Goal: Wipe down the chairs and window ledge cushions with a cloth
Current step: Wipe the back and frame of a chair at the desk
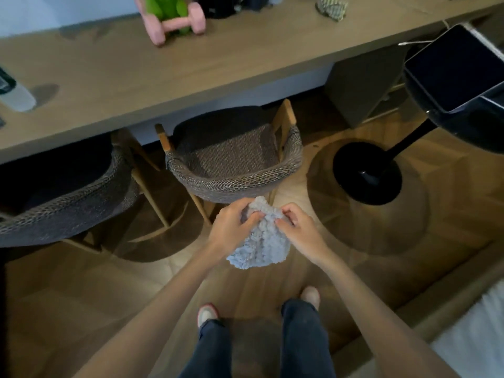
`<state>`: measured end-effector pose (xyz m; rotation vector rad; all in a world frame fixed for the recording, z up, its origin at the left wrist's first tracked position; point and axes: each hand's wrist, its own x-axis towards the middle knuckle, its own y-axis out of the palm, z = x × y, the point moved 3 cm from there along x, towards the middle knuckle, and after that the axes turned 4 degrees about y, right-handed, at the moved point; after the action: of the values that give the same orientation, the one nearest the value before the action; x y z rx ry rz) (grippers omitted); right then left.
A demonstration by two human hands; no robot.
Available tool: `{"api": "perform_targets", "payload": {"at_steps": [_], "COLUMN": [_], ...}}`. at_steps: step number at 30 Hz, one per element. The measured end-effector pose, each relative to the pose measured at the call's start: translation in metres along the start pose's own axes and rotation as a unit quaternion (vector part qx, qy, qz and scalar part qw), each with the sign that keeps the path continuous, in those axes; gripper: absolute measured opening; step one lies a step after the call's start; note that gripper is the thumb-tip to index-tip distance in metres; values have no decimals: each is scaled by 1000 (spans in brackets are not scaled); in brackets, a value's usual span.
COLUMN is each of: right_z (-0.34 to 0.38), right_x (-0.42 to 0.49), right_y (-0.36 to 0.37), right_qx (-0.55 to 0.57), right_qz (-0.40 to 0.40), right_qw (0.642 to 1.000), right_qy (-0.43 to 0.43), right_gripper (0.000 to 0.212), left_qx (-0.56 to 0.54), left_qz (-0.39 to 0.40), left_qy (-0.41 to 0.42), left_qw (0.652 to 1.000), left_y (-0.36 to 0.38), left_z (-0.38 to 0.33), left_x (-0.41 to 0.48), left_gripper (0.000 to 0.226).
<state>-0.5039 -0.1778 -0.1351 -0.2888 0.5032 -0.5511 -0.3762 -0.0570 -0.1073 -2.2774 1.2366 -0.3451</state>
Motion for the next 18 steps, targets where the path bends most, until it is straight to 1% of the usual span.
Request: {"api": "perform_targets", "payload": {"at_steps": [2,6,12,15,18], "right_z": [-8,-33,-65,-71,-69], "right_x": [6,26,64,88,117], "right_y": [-29,-102,-223,-268,-289], "right_qx": [8,7,-57,-105,-146], "right_qz": [-17,-46,-19,6,1], "right_qw": [1000,999,998,994,988], "right_qy": [-2,-3,-8,-22,-44], "right_gripper": [14,14,5,6,8], "left_qx": [-10,-17,32,60,85], "left_qz": [7,1,-111,-134,-140], "left_qy": [9,-20,-68,-94,-115], "left_qw": [1000,1000,991,985,980], "left_y": [20,68,127,151,165], "left_z": [-18,-45,-83,-98,-105], "left_x": [19,58,107,128,149], "left_gripper": [28,35,36,39,40]}}
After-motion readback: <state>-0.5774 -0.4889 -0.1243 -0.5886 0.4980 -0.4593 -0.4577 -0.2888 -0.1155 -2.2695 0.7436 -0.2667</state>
